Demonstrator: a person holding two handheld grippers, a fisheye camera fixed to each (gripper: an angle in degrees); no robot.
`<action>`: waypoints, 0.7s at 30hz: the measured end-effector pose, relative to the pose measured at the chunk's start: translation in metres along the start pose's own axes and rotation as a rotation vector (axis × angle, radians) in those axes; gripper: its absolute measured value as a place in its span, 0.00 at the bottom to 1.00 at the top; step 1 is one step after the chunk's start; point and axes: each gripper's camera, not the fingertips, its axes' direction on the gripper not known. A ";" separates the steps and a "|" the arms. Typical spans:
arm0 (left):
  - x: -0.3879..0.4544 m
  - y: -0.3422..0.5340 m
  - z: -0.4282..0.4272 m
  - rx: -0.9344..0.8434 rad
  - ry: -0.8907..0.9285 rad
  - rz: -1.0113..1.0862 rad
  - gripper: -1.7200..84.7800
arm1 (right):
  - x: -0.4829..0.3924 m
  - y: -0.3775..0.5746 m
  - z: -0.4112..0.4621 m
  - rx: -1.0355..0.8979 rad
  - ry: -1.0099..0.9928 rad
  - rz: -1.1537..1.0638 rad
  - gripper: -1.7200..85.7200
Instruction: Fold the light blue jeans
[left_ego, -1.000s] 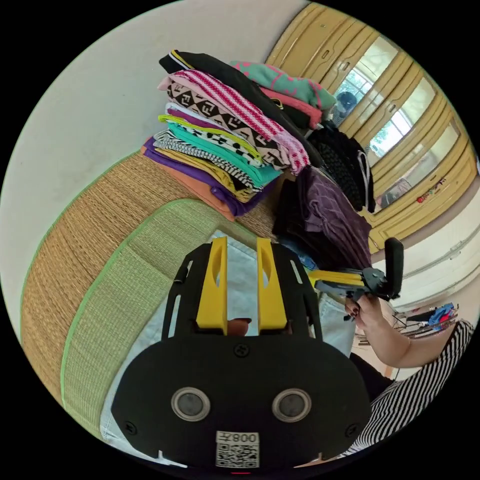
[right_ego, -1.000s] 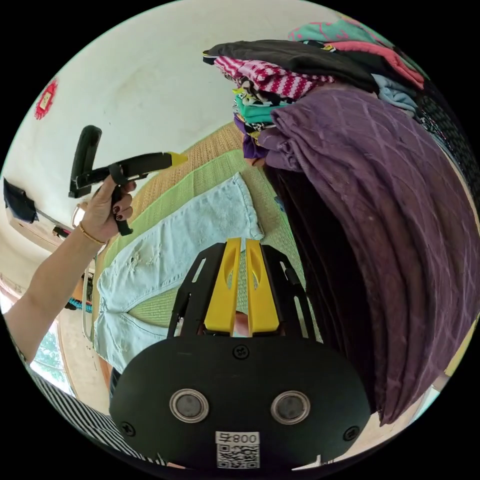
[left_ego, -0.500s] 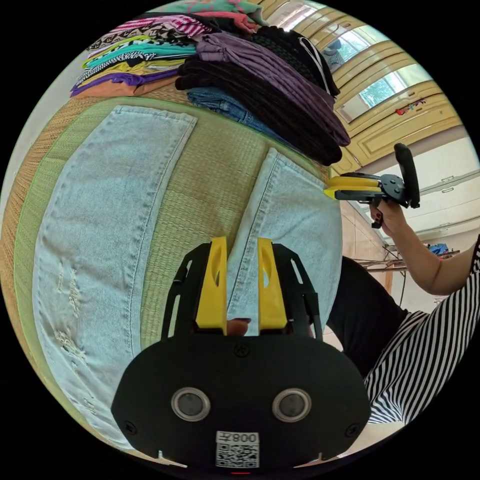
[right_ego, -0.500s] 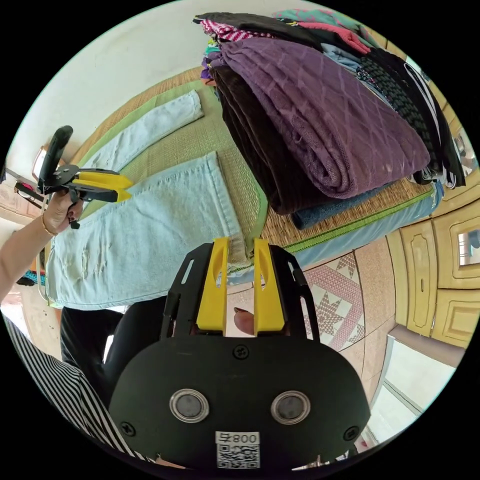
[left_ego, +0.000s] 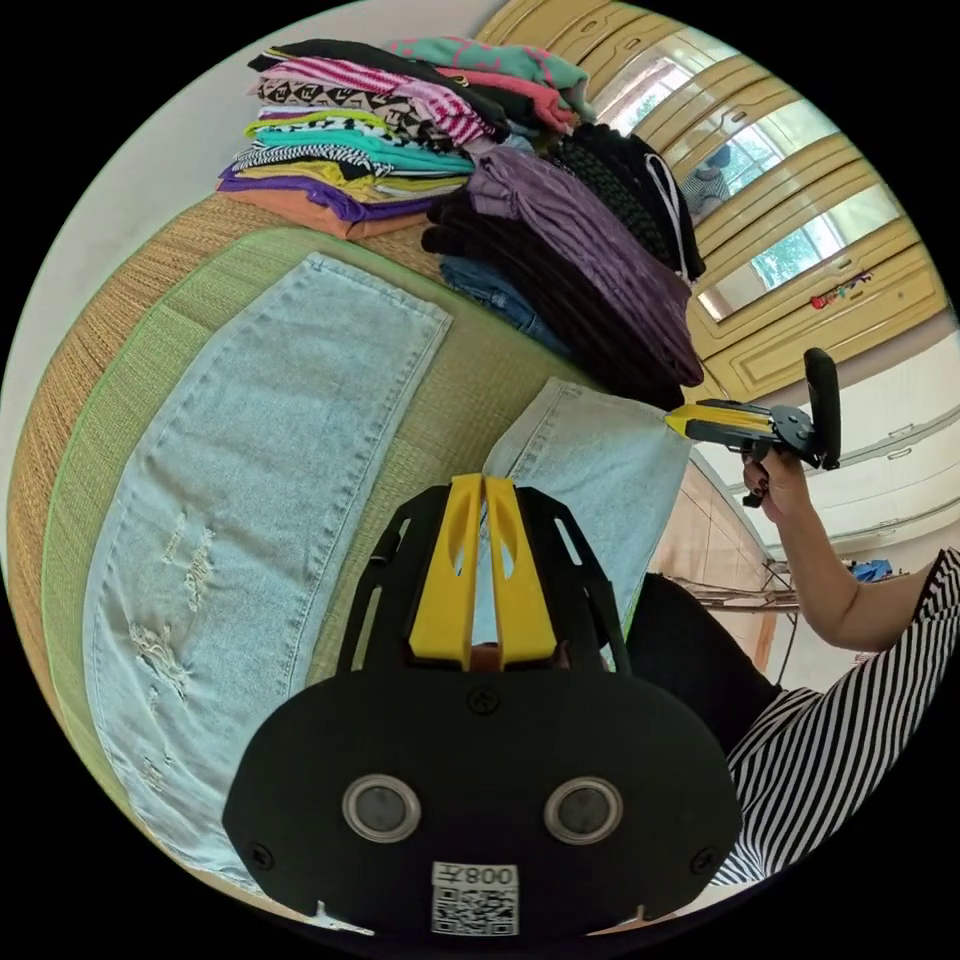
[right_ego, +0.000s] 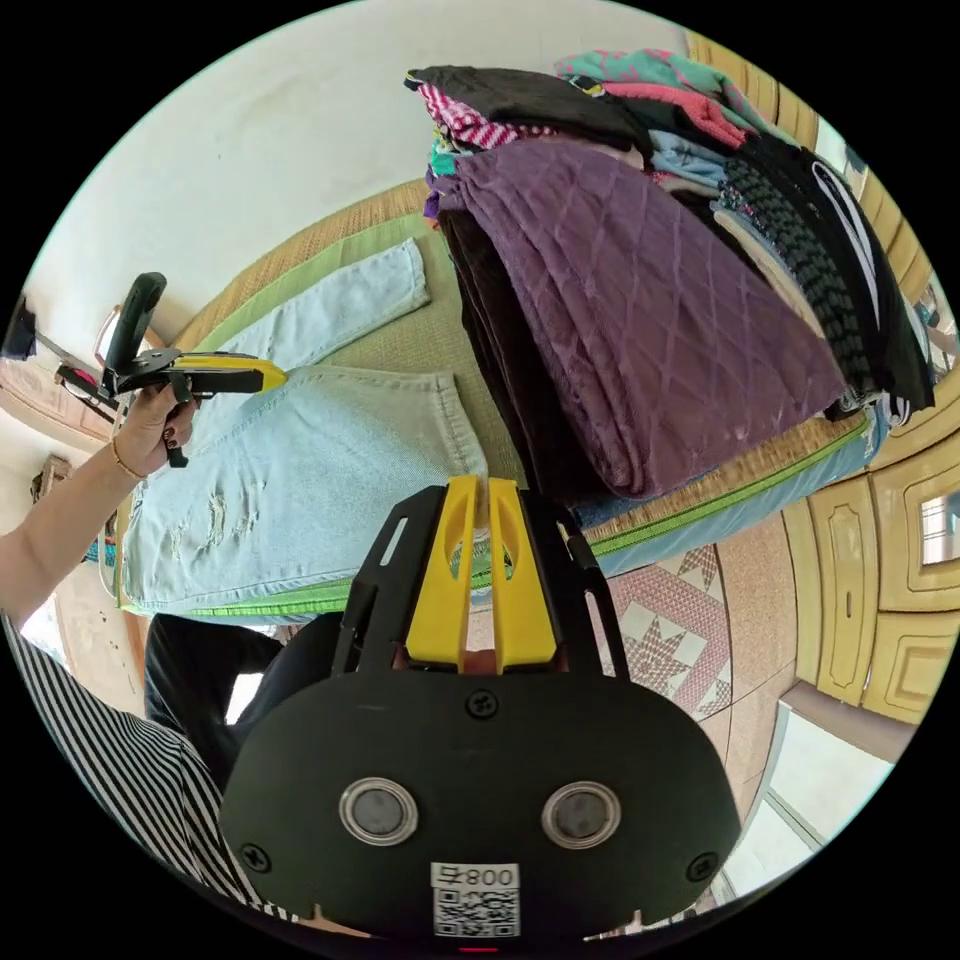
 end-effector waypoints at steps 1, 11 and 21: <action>-0.001 0.004 0.006 -0.051 -0.039 -0.028 0.03 | 0.005 -0.001 0.017 -0.033 -0.006 0.026 0.04; 0.020 0.112 -0.072 0.086 0.056 -0.089 0.05 | -0.050 -0.030 0.043 0.137 0.047 -0.055 0.03; 0.032 0.215 -0.117 0.042 0.090 -0.212 0.03 | -0.099 -0.102 0.173 0.067 0.146 -0.196 0.02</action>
